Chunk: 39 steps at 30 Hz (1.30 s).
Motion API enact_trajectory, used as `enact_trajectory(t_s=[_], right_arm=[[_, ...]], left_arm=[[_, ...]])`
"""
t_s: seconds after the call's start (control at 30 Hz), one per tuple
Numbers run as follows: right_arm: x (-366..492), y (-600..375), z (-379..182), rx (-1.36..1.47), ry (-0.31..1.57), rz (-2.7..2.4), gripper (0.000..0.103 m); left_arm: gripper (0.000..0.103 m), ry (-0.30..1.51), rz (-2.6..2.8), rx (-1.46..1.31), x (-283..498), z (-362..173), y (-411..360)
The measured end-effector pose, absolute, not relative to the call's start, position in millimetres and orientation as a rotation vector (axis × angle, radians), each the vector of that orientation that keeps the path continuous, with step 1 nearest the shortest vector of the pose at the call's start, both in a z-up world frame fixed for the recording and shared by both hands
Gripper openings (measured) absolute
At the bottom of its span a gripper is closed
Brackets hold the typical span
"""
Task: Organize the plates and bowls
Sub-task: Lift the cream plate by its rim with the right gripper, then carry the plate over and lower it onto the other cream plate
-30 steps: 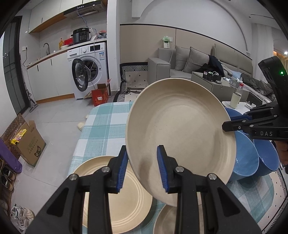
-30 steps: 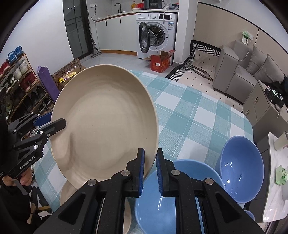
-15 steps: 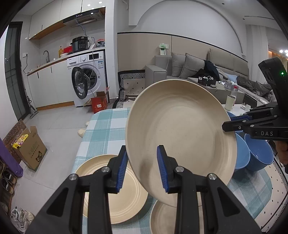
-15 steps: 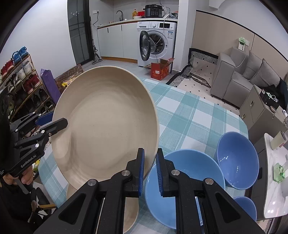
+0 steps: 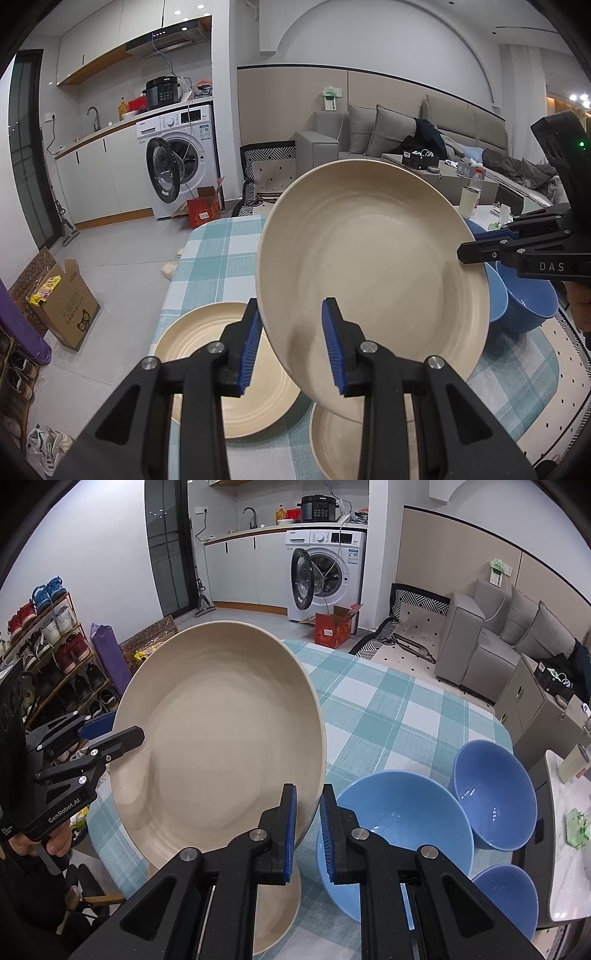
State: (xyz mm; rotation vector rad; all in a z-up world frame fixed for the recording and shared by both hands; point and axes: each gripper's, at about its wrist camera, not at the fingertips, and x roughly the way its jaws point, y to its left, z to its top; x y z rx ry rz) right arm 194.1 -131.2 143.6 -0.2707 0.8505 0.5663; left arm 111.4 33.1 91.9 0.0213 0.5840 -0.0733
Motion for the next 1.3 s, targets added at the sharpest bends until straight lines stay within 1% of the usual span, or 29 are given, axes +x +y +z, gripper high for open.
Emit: enact_trajectory(t_s=[1.3], right_arm=[[146.6,-154.1,89.5,-0.206,0.896,0.604,0.013]], left_arm=[[0.031,0.674,-0.099,0.063,80.9,49.0,20.1]])
